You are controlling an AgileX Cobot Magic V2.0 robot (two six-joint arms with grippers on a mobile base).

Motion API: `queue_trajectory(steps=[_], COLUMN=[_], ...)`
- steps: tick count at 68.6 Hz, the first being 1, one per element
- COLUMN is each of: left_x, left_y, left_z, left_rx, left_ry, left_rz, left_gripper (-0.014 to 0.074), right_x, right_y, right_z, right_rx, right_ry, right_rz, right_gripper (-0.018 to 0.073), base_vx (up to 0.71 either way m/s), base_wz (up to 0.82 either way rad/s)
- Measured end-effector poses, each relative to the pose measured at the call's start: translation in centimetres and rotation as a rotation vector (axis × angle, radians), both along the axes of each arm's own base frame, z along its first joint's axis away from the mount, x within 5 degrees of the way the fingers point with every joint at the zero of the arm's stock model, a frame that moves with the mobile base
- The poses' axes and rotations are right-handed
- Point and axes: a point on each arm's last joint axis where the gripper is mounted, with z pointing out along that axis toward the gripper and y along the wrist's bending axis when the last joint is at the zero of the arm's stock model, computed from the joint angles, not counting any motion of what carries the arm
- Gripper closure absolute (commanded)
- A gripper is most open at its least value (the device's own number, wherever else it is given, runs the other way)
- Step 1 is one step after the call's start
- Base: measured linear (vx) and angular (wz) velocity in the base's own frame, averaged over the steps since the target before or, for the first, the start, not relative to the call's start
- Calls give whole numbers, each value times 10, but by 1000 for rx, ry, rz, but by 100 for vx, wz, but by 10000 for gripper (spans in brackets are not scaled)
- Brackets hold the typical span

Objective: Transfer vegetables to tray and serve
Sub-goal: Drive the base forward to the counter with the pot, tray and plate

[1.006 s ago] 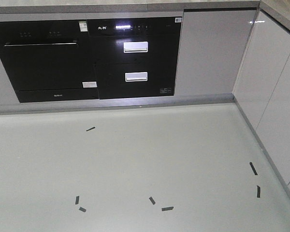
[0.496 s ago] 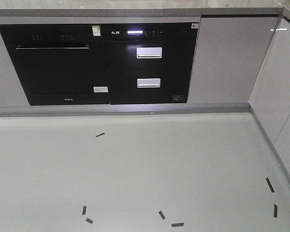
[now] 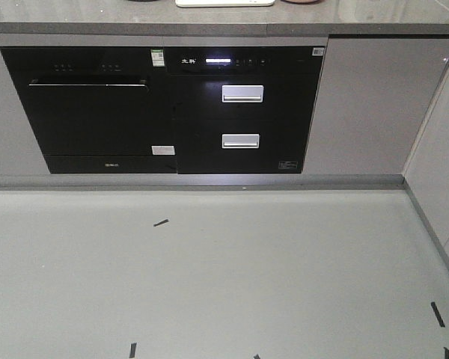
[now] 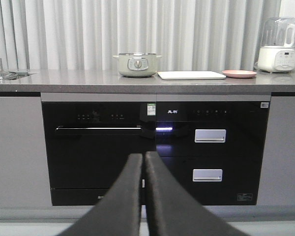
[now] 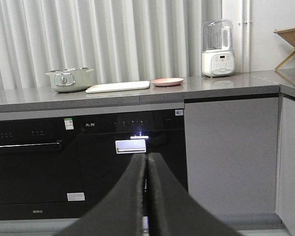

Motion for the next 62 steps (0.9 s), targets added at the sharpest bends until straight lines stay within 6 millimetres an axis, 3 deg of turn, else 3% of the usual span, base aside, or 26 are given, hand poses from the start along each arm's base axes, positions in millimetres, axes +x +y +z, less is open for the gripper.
queue_trajectory(steps=[62], left_x=[0], left_y=[0], left_z=[0], left_rx=[0], left_ry=[0], left_rz=[0], left_gripper=[603], right_x=[0], right_y=[0], right_z=[0], right_rx=[0], right_ry=[0], right_rz=[0], right_gripper=[568], base_vx=[21], base_wz=[1])
